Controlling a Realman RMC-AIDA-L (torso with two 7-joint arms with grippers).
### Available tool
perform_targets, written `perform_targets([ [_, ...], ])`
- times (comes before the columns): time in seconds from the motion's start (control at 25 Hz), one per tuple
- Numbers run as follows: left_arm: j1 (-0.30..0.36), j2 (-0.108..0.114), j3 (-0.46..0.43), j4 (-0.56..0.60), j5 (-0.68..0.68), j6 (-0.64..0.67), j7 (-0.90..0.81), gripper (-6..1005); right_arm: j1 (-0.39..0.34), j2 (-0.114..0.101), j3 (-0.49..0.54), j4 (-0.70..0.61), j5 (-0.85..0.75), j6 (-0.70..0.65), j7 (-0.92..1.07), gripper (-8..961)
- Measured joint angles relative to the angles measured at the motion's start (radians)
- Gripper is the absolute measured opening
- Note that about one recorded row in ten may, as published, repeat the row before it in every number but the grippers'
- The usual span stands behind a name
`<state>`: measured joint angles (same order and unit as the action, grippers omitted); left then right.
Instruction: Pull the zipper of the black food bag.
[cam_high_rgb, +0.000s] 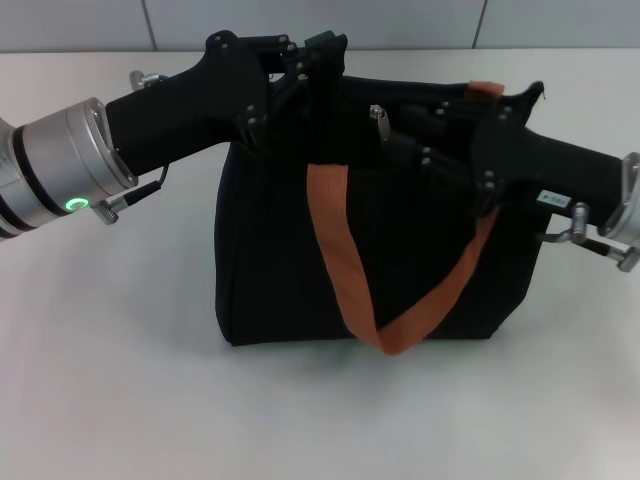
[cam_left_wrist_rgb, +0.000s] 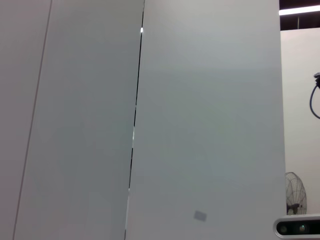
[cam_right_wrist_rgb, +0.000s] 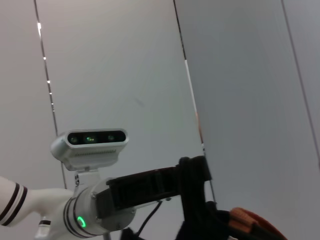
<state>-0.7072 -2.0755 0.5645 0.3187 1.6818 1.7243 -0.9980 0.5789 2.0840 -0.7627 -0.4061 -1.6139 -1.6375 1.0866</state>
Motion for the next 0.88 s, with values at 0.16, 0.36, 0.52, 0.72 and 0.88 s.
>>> perform_targets([
  [0.16, 0.004, 0.0, 0.006, -0.001, 0.001, -0.003, 0.006, 37, 0.018, 0.002, -0.01, 0.027, 0.004, 0.01, -0.001, 365],
  [0.36, 0.005, -0.001, 0.011, -0.002, -0.001, 0.003, 0.005, 37, 0.024, 0.004, -0.009, 0.047, 0.006, 0.012, -0.001, 314],
  [0.52, 0.005, -0.001, 0.011, -0.006, -0.002, 0.011, -0.001, 37, 0.017, 0.004, 0.004, 0.054, 0.008, 0.004, 0.003, 159],
  [0.72, 0.005, -0.001, 0.005, -0.007, -0.003, 0.018, -0.019, 37, 0.009, 0.004, 0.005, 0.058, 0.014, -0.007, 0.008, 106],
  [0.88, 0.007, 0.0, 0.005, -0.007, -0.007, 0.022, -0.022, 37, -0.014, -0.001, 0.005, 0.038, 0.044, -0.033, 0.051, 63],
])
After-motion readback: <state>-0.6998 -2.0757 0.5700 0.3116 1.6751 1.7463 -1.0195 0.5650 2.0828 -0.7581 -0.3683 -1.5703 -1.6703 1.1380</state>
